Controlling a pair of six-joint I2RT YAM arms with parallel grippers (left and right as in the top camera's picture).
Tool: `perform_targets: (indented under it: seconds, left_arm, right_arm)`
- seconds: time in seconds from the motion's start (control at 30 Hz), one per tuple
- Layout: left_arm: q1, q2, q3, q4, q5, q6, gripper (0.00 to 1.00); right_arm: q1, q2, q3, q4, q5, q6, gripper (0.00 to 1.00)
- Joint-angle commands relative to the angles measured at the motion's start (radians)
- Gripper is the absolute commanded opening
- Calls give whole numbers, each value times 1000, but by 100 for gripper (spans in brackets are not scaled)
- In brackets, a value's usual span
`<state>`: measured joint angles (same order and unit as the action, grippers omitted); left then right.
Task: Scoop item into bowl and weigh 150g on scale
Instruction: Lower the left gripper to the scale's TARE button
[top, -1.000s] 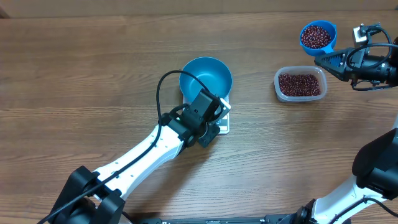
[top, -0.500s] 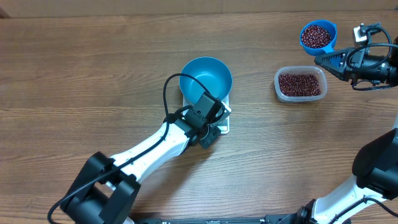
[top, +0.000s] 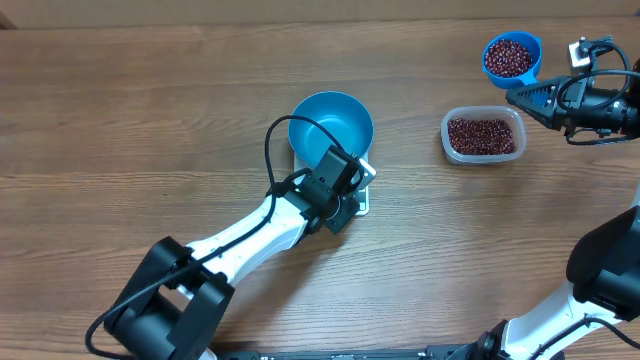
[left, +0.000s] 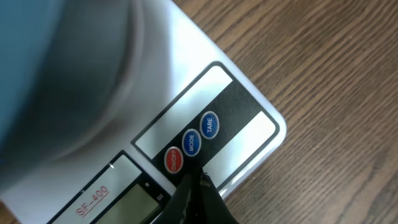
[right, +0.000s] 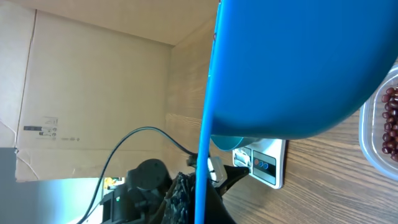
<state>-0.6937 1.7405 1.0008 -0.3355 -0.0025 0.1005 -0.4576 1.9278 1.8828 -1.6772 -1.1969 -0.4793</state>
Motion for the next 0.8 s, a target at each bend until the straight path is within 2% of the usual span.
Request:
perform_targets:
  seconds: [0.0,0.27,0.77]
  left_arm:
    - [0,35,-3,17,14,-13,4]
    - [1,39,-3,79,-13,-39,5]
    - [2,39,-3,70,-68,-56,4]
  right_arm:
    - [-3,-41,31,3,-24,-22,4]
    - [-3,-41,31,3,-24,-22,4]
    - [-3,-41,31,3,-23,-22,4]
